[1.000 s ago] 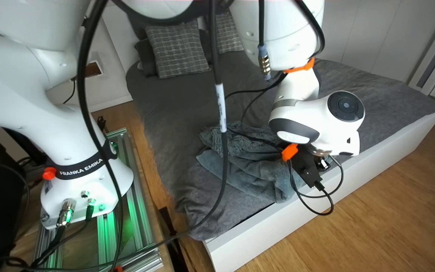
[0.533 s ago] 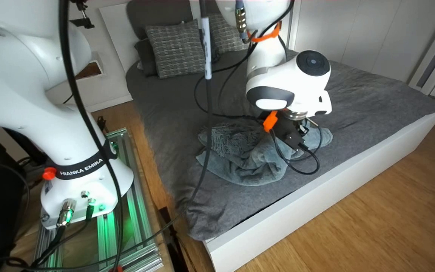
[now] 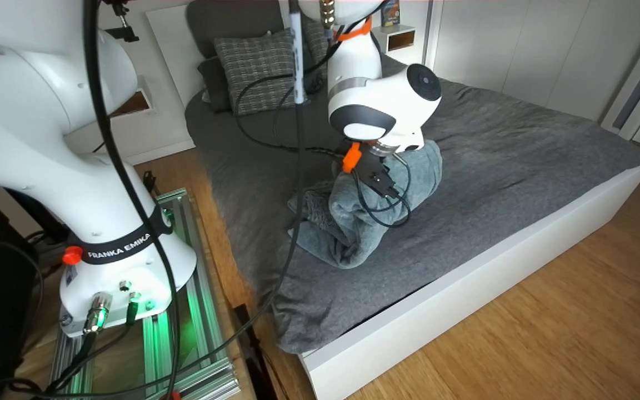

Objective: Fold the throw blanket in half

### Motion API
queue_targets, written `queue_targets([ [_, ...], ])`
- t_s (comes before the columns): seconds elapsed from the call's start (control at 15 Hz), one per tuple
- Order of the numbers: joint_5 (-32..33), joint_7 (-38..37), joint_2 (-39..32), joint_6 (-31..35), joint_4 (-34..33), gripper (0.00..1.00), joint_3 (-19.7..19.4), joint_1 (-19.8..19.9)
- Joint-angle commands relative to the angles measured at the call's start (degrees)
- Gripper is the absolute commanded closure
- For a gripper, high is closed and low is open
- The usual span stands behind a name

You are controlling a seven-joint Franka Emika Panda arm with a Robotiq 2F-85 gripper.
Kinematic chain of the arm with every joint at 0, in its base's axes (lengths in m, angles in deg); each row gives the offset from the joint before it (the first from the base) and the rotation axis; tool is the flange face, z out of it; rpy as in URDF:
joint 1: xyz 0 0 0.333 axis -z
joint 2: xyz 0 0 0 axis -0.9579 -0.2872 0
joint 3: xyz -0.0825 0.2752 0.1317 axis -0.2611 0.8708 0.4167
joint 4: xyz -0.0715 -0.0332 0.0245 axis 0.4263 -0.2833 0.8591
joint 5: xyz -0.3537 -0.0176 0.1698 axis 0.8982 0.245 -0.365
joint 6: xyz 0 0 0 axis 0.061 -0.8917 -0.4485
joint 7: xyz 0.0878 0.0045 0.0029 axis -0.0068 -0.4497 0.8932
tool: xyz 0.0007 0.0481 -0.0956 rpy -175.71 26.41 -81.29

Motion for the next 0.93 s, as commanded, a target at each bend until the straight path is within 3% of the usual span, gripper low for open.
queue_targets([
  [0.0, -1.0, -0.67, -1.61, -4.87, 0.64, 0.92, -0.72, -3.44],
  [0.4, -0.76, -7.38, -7.95, 1.35, -2.97, 0.92, -7.8, -18.08],
  [0.87, 2.31, -21.24, -14.34, 10.33, -7.25, 0.92, -13.8, -35.17],
])
